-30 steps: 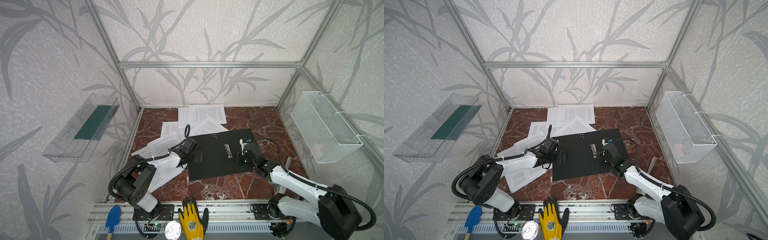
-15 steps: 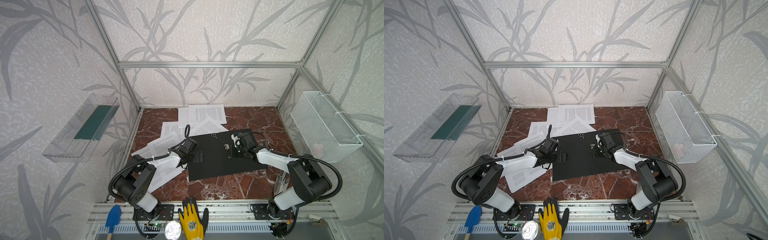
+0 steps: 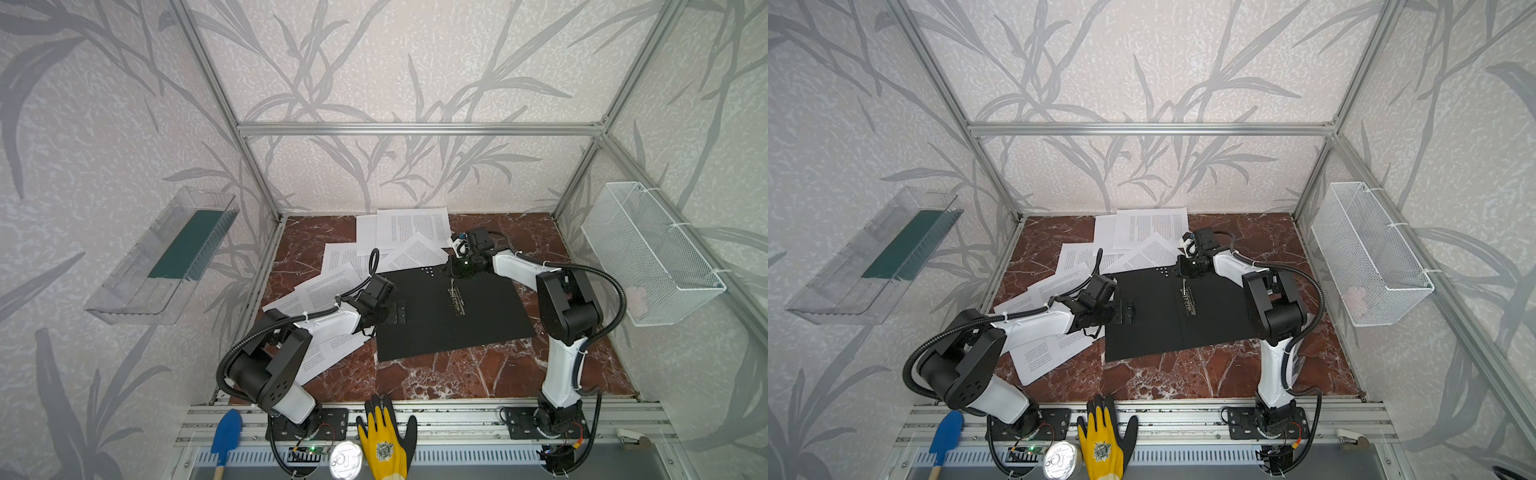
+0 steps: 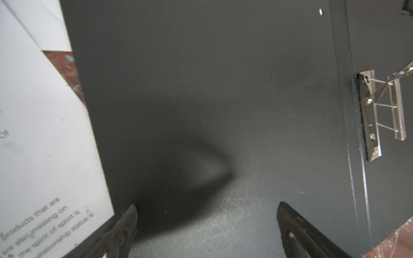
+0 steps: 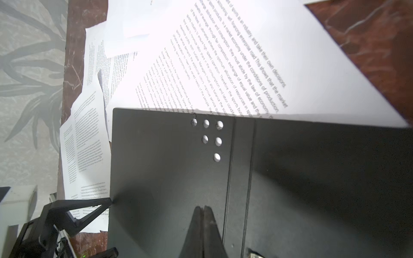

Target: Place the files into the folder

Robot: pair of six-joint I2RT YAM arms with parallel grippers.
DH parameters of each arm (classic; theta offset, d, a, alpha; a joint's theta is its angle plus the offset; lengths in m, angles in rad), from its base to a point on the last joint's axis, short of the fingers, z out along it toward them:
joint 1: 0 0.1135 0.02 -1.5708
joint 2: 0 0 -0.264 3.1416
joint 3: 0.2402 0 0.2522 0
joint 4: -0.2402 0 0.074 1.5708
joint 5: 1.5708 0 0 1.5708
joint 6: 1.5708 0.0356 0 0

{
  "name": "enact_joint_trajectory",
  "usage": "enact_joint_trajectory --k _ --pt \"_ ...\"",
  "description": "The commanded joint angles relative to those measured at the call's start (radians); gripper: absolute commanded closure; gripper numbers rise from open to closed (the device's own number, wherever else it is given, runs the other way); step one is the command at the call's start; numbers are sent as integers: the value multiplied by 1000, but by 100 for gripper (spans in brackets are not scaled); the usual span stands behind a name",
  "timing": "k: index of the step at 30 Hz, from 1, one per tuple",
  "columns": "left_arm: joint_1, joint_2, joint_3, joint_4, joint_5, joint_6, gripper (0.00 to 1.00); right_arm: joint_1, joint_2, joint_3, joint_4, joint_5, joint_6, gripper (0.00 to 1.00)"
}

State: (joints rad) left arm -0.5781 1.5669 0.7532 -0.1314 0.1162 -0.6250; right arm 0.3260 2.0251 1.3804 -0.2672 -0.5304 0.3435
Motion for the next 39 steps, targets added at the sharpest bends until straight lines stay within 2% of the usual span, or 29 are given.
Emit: enact_joint_trajectory --k 1,5,7,8,10,14,16,21,24,28,32,39 --pt "4 12 -29 -180 96 -48 1 -7 24 51 -107 -34 -44 96" --pt "2 -121 17 -220 118 -74 1 6 -81 60 -98 -29 -30 94" --pt "0 -203 38 -264 97 -82 1 25 -156 58 -106 2 -32 87" --pt "1 -255 45 -290 82 -84 1 37 -199 51 -109 17 -34 83" --pt "0 -359 46 -351 37 -92 1 73 -274 21 -105 62 -25 66" --pt "14 -619 -24 -450 -147 -141 1 180 -368 -32 -113 133 -34 35" --pt "42 -718 -57 -512 -202 -168 1 243 -374 -49 -111 157 -42 27" --pt "161 -875 -154 -627 -245 -219 1 400 -336 -77 -80 226 -64 7" --pt "196 -940 -198 -665 -298 -277 1 493 -304 -103 -43 282 -82 1" --pt "252 -978 -255 -679 -377 -388 1 568 -252 -127 2 303 -82 1" --pt "343 -976 -282 -662 -422 -417 1 582 -198 -135 32 283 -72 1" --pt "547 -905 -340 -543 -385 -398 1 582 -201 -179 71 261 -93 1"
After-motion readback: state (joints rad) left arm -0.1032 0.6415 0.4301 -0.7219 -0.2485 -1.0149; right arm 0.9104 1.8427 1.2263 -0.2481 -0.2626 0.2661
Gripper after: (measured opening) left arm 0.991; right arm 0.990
